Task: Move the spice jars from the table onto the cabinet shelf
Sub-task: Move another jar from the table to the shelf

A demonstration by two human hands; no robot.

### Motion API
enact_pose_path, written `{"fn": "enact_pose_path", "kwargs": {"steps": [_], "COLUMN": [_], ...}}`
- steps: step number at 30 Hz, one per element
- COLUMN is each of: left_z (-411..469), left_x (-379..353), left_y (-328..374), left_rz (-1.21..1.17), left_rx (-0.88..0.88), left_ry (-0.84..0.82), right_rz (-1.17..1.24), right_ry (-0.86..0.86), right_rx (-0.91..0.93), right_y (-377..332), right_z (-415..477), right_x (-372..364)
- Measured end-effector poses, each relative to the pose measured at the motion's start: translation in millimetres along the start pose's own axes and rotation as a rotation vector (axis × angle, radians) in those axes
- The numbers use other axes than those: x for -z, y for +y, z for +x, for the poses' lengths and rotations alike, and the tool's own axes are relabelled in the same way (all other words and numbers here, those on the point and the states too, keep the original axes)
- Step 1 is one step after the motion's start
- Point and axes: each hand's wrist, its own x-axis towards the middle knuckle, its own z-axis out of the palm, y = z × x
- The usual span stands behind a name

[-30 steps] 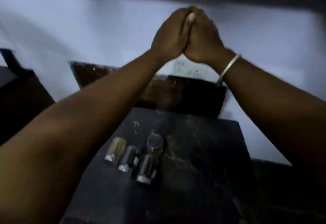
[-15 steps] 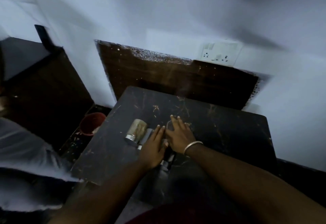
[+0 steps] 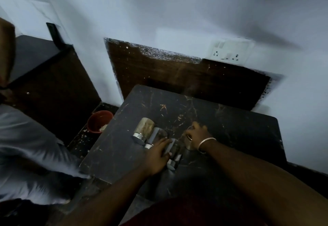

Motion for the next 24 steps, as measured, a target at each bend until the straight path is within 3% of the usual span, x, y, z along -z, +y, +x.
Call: {"fn": "enact_pose_path", "kwargs": {"steps": [4,9,12,16,21,24], "left_z": [16.1,22.6,17.8,7.6,-20.2,-36.5], "left_x": [-8.3,-10.9,-2.8,24.9,59.9,73.4], "left_y": [28.3,79.1,114.0,177.3,239.2,264.2], "left_rz": [-0.054,-0.247,-0.496,-0.708,-1.110,-1.202], "left_rx": [-0.067,-0.137,-0.217,-0.282,-0.287,-0.380], "left_ry": [-0.091,-0.267,-0.272,-0.207,-0.175,-0.141], "right_rz": [0.010,0.366,0.526,0.653,1.044,1.246], "right_ry": [-0.109,-0.121,-0.040,0.230,0.652,0.815], "right_rx": [-0.077,-0.035,-0.031,-0.014,0.292,0.446], "right_y": [7.7,9.6,9.5,9.2,-5.5,-20.5], "right_z": [-27.9,-70.1,-103.1,-157.2,-220.6,-247.3], "right_x": [11.2,58.1,101.7,142.9,166.6,161.8]}}
